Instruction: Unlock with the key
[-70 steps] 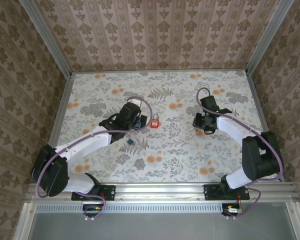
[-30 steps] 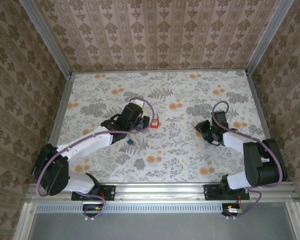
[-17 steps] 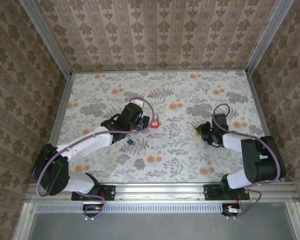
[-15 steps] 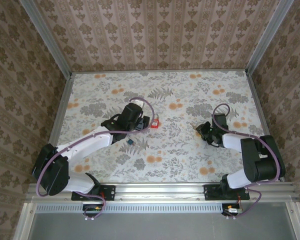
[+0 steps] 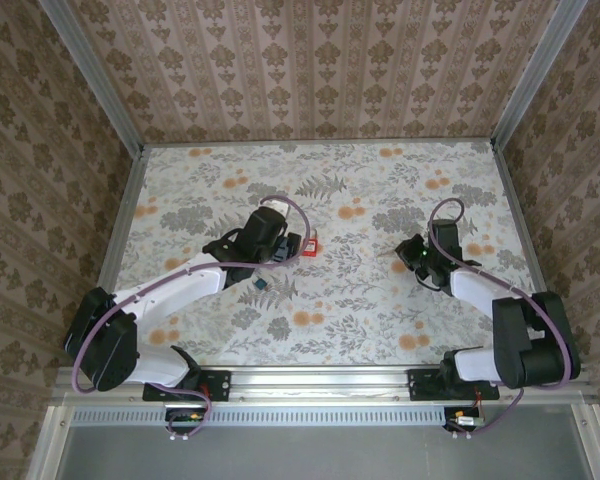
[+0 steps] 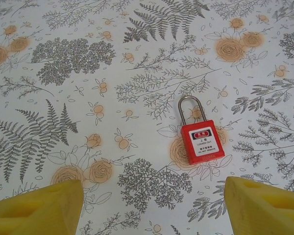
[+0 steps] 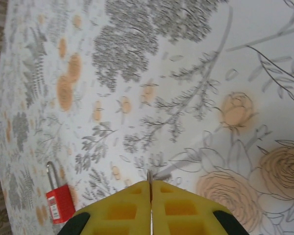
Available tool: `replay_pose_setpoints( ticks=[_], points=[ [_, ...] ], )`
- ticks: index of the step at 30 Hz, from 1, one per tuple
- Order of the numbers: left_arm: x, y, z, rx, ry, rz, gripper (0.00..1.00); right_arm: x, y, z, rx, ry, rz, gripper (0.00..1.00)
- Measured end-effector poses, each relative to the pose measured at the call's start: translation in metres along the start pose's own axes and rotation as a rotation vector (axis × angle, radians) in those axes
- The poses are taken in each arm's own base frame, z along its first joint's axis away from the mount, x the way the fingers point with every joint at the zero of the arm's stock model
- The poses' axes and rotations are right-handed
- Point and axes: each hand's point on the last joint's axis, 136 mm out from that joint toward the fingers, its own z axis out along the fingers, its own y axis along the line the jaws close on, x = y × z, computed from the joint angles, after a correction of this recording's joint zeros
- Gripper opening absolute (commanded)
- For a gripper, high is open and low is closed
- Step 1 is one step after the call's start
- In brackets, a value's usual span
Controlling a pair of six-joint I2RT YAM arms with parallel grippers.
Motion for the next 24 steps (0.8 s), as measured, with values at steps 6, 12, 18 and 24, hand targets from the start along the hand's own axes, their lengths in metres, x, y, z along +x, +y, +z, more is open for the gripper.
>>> replay_pose_setpoints(
  ticks=[6,12,18,24],
  points=[
    [-0.003,-0.013,-0.002,0.044,-0.016,0.04,0.76,-0.002,0.013,-0.013,-0.019,0.001,-0.057,0.09],
    [-0.013,-0.051,-0.009,0.173,-0.085,0.122,0.74,0.002,0.038,-0.044,-0.069,0.009,-0.12,0.09],
    [-0.004,-0.099,-0.022,0.366,-0.173,0.22,0.66,0.008,0.079,-0.085,-0.157,0.005,-0.184,0.09],
    [-0.008,-0.132,-0.041,0.543,-0.266,0.268,0.63,0.028,0.125,-0.119,-0.257,0.055,-0.26,0.09]
  ],
)
